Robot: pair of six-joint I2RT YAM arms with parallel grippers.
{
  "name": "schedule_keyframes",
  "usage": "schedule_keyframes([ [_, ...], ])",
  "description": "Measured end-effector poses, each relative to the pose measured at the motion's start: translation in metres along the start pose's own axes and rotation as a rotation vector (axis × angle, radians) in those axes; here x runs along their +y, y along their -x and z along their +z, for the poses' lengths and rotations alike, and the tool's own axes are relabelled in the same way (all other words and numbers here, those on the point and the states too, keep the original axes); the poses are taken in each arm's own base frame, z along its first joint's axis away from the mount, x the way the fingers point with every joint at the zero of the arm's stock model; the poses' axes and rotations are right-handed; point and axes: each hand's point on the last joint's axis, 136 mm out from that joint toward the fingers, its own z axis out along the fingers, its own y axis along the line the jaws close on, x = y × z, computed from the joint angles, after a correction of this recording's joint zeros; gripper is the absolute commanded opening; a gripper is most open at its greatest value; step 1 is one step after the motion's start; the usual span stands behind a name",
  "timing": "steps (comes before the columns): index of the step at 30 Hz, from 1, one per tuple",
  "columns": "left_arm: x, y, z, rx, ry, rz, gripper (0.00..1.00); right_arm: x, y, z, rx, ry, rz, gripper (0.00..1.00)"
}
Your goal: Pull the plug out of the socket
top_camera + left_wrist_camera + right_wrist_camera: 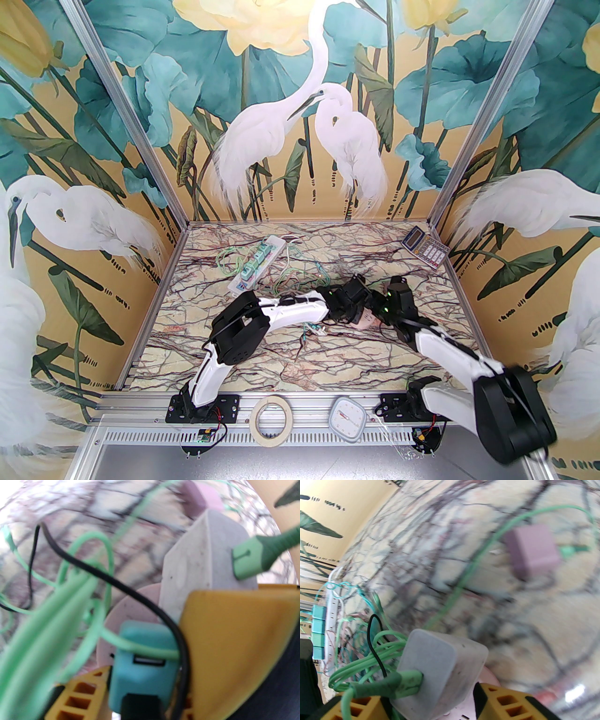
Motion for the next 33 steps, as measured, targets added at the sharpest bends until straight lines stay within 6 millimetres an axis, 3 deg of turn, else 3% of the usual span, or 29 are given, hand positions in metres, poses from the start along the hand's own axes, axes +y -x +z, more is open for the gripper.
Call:
schedule_keyframes([
  [12,-0.002,0.000,0.000,0.000,-0.008,0.005,0.35,-0.028,-0.024,-0.036,-0.013,-0.037,0.007,0.69],
  [21,0.001,0.004,0.000,-0.005,-0.012,-0.009,0.35,-0.056,-0.056,-0.015,0.133,-0.145,0.030,0.70],
  [30,0.005,0.005,0.001,-0.006,-0.003,-0.013,0.35,-0.046,-0.051,0.001,0.175,-0.147,0.024,0.68],
  [33,0.012,0.008,0.001,-0.010,0.010,-0.024,0.35,-0.038,-0.048,0.010,0.183,-0.122,0.011,0.57],
])
